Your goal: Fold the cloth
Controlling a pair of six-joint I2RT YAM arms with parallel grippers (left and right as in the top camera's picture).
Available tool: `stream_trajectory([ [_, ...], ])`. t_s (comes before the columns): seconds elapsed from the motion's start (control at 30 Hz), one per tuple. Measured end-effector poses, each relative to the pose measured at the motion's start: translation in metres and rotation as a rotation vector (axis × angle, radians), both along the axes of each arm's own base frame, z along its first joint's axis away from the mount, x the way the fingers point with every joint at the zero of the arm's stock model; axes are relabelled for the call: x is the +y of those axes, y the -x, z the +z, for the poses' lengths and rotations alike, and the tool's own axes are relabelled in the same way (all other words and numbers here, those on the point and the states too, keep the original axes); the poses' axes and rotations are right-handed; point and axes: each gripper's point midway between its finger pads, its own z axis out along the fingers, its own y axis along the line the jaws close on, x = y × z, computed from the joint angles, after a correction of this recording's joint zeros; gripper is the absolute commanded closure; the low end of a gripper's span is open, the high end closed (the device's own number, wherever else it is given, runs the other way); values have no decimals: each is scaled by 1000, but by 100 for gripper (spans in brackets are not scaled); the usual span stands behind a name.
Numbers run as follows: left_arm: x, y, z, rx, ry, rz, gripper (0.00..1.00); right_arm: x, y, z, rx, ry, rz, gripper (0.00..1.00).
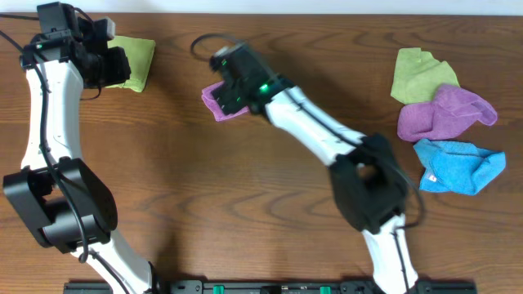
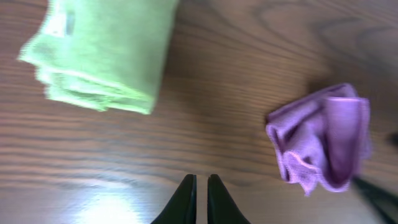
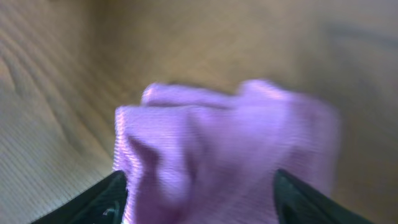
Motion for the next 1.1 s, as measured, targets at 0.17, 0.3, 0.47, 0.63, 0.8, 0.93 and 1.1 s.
stream_trajectory([
  [0.17, -32, 7, -21, 14, 97, -90, 58, -38, 1, 102, -120, -61, -57, 1],
  [0.3, -60, 17, -39, 46, 171, -150, 38, -59, 16, 169, -212, -92, -65, 4],
  [0.47, -95, 28, -58, 65, 221, -232, 5, -91, 27, 175, -188, -19, -119, 1],
  [0.63, -135, 34, -77, 30, 279, -320, 5, -120, 30, 160, -122, 53, -167, 1],
  [0.8, -150, 38, -101, 25, 355, -262, 5, -141, 38, 170, -114, 65, -198, 1],
  [0.93, -143, 34, -107, -15, 445, -194, 5, -182, 46, 193, -107, 23, -251, 1],
  [1.1, -133, 32, -109, -24, 506, -120, 5, -239, 54, 214, -64, -99, -292, 2],
])
